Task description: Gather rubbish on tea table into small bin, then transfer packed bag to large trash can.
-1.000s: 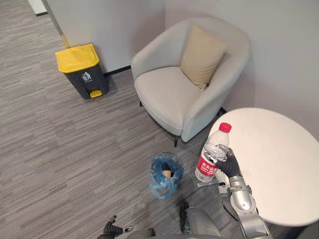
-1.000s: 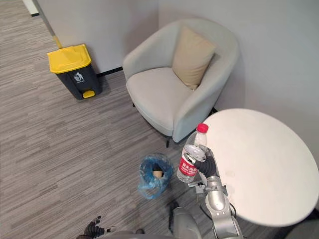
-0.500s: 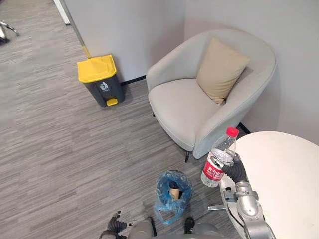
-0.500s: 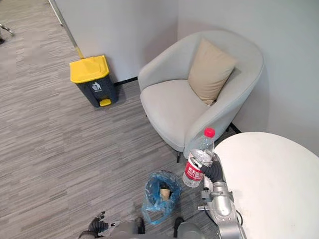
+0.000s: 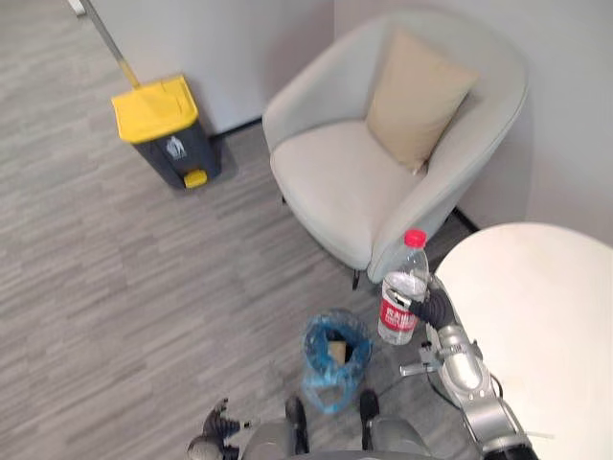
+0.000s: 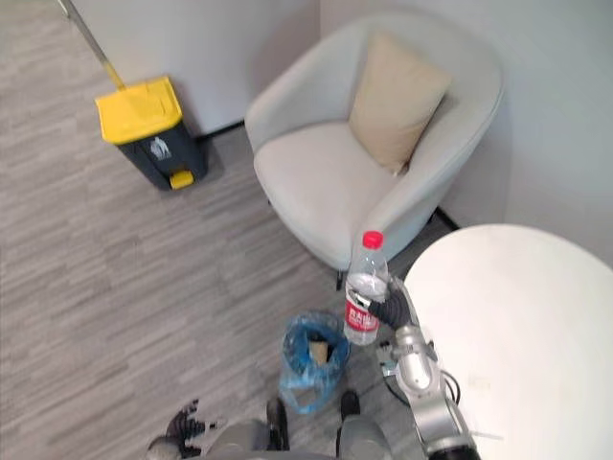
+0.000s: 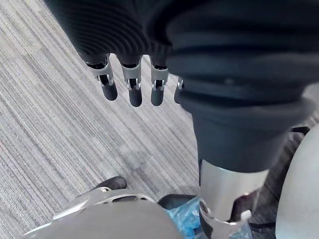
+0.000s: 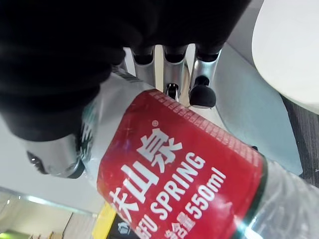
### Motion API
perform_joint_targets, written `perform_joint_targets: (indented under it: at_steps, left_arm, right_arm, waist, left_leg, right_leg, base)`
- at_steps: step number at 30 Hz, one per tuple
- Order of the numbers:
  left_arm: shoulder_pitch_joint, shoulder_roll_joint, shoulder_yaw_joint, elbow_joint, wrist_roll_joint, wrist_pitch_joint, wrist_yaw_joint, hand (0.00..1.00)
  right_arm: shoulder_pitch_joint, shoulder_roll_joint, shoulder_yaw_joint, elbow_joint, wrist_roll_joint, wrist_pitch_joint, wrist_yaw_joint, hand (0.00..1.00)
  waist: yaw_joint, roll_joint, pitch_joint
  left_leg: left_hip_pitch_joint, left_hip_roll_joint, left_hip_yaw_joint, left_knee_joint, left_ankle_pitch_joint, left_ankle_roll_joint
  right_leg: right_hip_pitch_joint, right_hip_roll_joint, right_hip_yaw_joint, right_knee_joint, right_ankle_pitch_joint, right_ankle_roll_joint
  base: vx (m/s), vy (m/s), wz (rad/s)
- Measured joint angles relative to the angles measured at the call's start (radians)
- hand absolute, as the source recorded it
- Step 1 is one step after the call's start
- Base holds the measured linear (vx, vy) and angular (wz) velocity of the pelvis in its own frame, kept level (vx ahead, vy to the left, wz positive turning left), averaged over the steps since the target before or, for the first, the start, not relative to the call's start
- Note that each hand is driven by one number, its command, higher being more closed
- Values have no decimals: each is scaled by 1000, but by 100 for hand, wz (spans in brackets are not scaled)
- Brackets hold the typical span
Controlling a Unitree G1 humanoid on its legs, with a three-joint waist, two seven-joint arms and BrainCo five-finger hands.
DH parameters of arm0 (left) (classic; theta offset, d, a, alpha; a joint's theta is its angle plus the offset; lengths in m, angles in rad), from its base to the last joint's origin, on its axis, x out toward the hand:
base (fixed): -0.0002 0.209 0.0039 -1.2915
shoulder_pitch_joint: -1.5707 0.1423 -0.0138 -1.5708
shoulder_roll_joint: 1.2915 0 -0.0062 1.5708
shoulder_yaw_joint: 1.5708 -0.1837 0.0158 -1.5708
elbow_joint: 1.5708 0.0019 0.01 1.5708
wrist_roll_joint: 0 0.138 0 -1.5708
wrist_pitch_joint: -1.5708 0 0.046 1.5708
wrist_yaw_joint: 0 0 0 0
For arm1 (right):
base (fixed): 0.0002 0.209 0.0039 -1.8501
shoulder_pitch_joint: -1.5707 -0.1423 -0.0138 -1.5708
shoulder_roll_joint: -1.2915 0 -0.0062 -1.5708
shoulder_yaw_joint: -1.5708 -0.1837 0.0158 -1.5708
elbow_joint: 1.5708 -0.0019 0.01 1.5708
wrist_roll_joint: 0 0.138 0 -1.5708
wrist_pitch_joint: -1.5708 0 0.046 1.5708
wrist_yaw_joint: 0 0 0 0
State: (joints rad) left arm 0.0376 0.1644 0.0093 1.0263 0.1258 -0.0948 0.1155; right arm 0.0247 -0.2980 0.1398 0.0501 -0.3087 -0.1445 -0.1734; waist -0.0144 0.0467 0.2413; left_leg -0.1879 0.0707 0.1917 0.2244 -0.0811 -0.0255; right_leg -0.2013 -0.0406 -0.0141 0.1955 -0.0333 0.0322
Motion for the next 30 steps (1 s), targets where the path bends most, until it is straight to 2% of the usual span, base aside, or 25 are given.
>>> perform_joint_targets:
  at_steps: [4,6,9,11,12,18,19,21,24,30]
  left_arm:
    - [-78,17,2,-18,-37,-3,23,0]
    - [-125,14,2,-26,-57,-3,32,0]
    - [-173,5,5,-67,-88,-4,45,0]
    - [-203,-3,9,-95,-104,-4,55,0]
    - [-233,-13,28,-104,-115,-4,62,0]
    - [-330,-14,114,-167,-130,-11,86,0]
    - [-354,-19,136,-191,-148,-15,89,0]
    - [-402,-24,153,-215,-165,-25,93,0]
    - [-456,-21,159,-254,-192,-32,104,0]
    - [-456,-23,149,-274,-222,-35,105,0]
  right_arm:
    - [-153,-51,62,53,-17,2,-3,100]
    - [-217,-69,91,53,-19,3,-22,100]
    - [-292,-76,114,51,-43,20,-45,100]
    - [-331,-76,117,37,-58,35,-63,100]
    - [-361,-77,116,35,-61,43,-82,100]
    - [-536,-79,120,46,-95,84,-163,100]
    - [-577,-83,120,56,-95,86,-180,100]
    - [-648,-85,113,95,-96,88,-203,100]
    - [-767,-83,114,204,-96,117,-223,100]
    - [-847,-83,111,349,-84,129,-239,100]
  waist:
    - [8,3,90]
    - [27,5,137]
    - [37,5,181]
    - [43,3,198]
    - [55,2,211]
    - [65,-7,251]
    - [74,-8,260]
    - [83,-11,285]
    - [92,-18,298]
    - [110,-19,300]
  left_leg:
    - [-149,12,-16,98,-5,9]
    - [-250,20,-28,164,-10,15]
    - [-384,22,-46,249,-20,18]
    - [-477,30,-52,300,-24,24]
    - [-530,36,-52,328,-24,24]
    - [-768,69,-39,430,-23,26]
    - [-821,69,-43,458,-21,29]
    - [-890,68,-49,501,-22,32]
    - [-1033,65,-62,576,-21,36]
    - [-1134,66,-71,624,-22,39]
  right_leg:
    - [-140,0,-5,94,-1,0]
    - [-241,-4,-11,172,-12,0]
    - [-373,-24,-30,277,-36,-2]
    - [-457,-30,-44,323,-51,-1]
    - [-507,-30,-48,347,-52,-3]
    - [-731,-43,-72,454,-54,-6]
    - [-783,-49,-76,489,-59,-6]
    - [-854,-60,-80,546,-73,-10]
    - [-996,-81,-92,651,-100,-22]
    - [-1099,-88,-94,709,-121,-18]
  base:
    - [-264,-4,8]
    - [-239,-13,14]
    - [-220,-8,27]
    - [-198,-13,21]
    - [-188,-12,14]
    - [-134,-9,16]
    - [-57,8,15]
    - [-50,12,18]
    - [-21,0,24]
    - [-14,-5,6]
